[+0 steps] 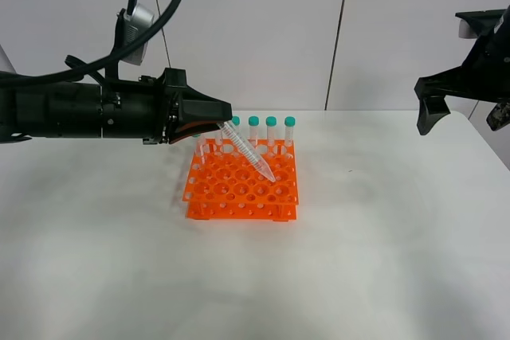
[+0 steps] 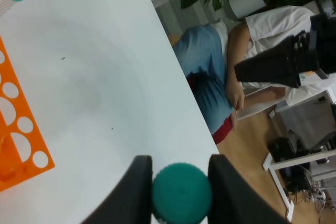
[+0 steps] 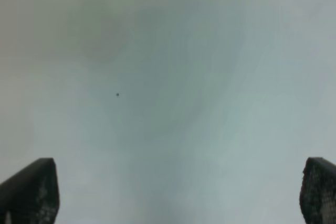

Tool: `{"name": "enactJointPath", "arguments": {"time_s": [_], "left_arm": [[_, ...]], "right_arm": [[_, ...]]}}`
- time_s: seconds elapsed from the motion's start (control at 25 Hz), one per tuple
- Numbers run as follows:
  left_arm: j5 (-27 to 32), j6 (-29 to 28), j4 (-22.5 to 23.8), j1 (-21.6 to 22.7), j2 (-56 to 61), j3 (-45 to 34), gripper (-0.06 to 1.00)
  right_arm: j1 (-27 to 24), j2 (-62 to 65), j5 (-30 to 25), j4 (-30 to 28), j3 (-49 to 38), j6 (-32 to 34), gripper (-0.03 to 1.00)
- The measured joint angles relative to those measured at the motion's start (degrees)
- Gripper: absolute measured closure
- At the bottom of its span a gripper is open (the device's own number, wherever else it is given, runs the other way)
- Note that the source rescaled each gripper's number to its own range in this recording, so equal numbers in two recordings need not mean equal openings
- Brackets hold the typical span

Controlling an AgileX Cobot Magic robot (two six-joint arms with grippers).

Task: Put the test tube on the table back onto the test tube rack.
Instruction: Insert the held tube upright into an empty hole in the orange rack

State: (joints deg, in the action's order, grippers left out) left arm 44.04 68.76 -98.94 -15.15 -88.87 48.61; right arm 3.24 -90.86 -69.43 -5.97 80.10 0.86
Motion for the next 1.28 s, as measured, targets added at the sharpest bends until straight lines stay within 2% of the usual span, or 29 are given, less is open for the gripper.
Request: {"name": "enactJointPath", "arguments": {"time_s": [0.24,0.56,0.76,0.96,1.12,1.28], "left_arm": [[0.0,0.0,0.0,0.0,0.0,0.0,0.94],[0.0,0.0,0.0,0.0,0.0,0.0,0.94],[0.1,0.0,0.0,0.0,0.0,0.0,0.94],[0.2,0.0,0.0,0.0,0.0,0.0,0.94],[0.4,0.0,0.0,0.0,0.0,0.0,0.94],[1.3,0.0,0.0,0.0,0.0,0.0,0.94]], "right_arm": [[0.0,8.2,0.0,4.8,-10.3,-0.5,-0.03],[0.0,32.0,-0.2,7.4,-35.3,-2.0,-0.03],[0.0,51.1,6.0,8.8,-47.1,-3.1,-0.03],[0.0,71.5,10.3,10.7,-51.1,-3.3,-0.03],[0.0,84.0,10.4,10.7,-51.3,-3.3,-0.03],[0.0,90.8,10.4,10.6,-51.3,-3.3,-0.03]]}}
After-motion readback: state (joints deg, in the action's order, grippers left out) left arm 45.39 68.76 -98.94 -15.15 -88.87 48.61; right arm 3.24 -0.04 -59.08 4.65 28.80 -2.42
